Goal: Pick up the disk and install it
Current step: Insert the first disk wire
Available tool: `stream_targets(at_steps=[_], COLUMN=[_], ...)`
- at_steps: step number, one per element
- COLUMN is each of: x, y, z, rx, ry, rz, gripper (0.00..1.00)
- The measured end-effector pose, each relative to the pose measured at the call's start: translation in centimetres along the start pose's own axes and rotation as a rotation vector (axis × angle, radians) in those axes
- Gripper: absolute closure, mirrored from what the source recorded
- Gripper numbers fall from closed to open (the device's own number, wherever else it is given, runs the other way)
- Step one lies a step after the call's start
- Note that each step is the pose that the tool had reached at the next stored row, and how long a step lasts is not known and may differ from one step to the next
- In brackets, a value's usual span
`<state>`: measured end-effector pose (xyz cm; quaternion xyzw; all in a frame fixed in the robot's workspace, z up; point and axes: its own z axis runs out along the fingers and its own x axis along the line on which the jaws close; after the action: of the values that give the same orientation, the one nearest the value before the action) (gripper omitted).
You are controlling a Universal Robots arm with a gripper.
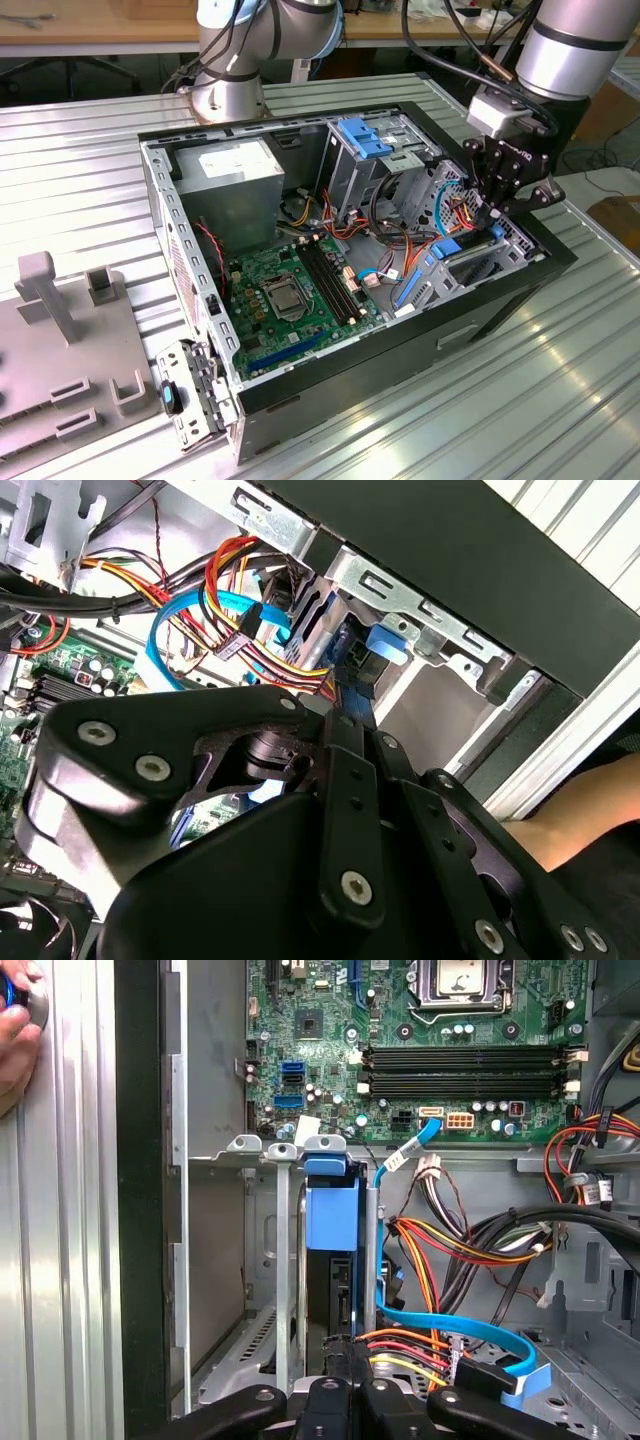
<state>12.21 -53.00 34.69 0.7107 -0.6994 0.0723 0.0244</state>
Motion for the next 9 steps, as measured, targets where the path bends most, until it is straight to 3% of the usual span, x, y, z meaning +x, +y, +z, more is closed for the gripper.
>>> stream_targets(at_steps=[9], x=[0.01], y=[0.00], z=[-0.05], rx=[0.0000], ry=[0.0001], rz=[0.000], gripper=[0.89])
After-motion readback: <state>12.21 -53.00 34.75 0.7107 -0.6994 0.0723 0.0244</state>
